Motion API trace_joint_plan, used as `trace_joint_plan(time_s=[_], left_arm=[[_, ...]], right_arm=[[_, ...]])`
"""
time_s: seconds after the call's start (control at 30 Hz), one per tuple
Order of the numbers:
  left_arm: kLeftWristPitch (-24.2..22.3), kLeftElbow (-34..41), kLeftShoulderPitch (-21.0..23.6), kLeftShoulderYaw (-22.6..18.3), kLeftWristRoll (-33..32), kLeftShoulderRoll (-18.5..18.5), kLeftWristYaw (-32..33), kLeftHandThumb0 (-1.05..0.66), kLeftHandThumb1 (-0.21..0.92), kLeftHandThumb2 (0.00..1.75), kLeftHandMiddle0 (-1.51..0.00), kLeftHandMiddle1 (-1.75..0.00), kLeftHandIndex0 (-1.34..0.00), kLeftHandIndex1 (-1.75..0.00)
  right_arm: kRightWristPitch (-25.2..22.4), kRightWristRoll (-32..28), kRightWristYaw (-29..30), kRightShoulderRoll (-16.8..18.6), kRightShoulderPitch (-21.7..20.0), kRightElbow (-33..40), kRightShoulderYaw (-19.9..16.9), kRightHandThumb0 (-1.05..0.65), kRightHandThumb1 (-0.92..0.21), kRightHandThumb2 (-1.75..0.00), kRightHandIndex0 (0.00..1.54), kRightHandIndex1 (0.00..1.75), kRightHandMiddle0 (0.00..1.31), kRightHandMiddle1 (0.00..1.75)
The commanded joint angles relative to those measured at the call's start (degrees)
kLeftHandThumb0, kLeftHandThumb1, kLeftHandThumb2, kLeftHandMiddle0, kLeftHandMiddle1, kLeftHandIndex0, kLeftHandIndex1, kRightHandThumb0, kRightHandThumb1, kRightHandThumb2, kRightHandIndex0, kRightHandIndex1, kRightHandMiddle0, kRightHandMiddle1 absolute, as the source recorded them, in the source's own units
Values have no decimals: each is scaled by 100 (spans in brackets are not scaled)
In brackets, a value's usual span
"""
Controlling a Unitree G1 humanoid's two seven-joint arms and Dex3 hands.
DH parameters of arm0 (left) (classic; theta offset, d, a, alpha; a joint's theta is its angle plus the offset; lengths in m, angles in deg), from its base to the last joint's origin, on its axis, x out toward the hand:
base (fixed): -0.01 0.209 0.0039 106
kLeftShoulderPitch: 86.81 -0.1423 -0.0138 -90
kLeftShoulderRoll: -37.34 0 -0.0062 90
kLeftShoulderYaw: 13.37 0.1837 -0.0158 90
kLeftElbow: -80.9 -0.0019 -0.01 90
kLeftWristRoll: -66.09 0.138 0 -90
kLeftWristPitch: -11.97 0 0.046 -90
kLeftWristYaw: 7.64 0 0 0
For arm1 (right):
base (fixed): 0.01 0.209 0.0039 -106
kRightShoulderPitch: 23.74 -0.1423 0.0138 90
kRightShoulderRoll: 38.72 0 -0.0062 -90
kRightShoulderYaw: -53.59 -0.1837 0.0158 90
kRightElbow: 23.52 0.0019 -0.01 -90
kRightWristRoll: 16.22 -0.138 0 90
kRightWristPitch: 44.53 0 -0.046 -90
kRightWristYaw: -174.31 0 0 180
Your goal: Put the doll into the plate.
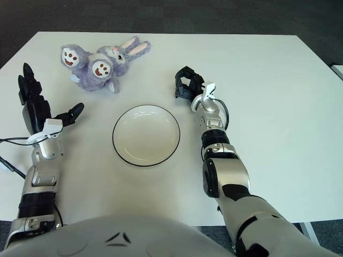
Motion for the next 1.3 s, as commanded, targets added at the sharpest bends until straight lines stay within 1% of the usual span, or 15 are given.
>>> trace_joint_plan(time_s=[0.0,0.07,0.17,0.3,0.6,0.77,0.93,1.03,1.27], left_arm=[[162,-134,81,84,-270,-68,-154,-62,13,100,-4,-4,0,-12],[206,-141,94,106,-405,-94,-239,-58,11,102,-4,-9,0,-17],[305,-164,186,139,-681,-135,-443,-50,9,105,-1,-21,0,-25],[380,-187,290,150,-925,-155,-601,-43,8,108,0,-23,0,-31],[172,-163,575,153,-1335,-132,-950,-37,6,112,0,-18,0,-33],[66,-116,774,141,-1629,-93,-1151,-30,4,115,0,-13,0,-31],[155,-135,901,128,-1925,-82,-1308,-23,3,119,0,-9,0,-32],[290,-178,1009,167,-2029,-78,-1388,-21,3,120,0,-7,0,-31],[300,-188,1272,298,-1987,-11,-1415,-20,4,121,-1,-7,0,-28]], right_arm=[[-122,22,7,47,113,-58,34,-45,-42,-119,106,175,53,175],[-126,25,11,44,115,-50,38,-45,-42,-119,106,175,53,175],[-138,36,23,37,113,-49,48,-45,-42,-119,106,175,53,175],[-150,37,26,31,109,-53,54,-45,-42,-119,106,175,53,175],[-156,23,32,27,108,-60,66,-45,-43,-118,105,175,53,175],[-165,17,24,8,94,-90,63,-45,-43,-118,105,175,52,175],[-185,9,17,4,85,-101,59,-45,-43,-118,105,175,52,175],[-180,5,-2,-11,82,-116,52,-45,-43,-118,105,175,52,175],[-176,5,-9,-12,87,-113,53,-45,-43,-118,106,175,52,175]])
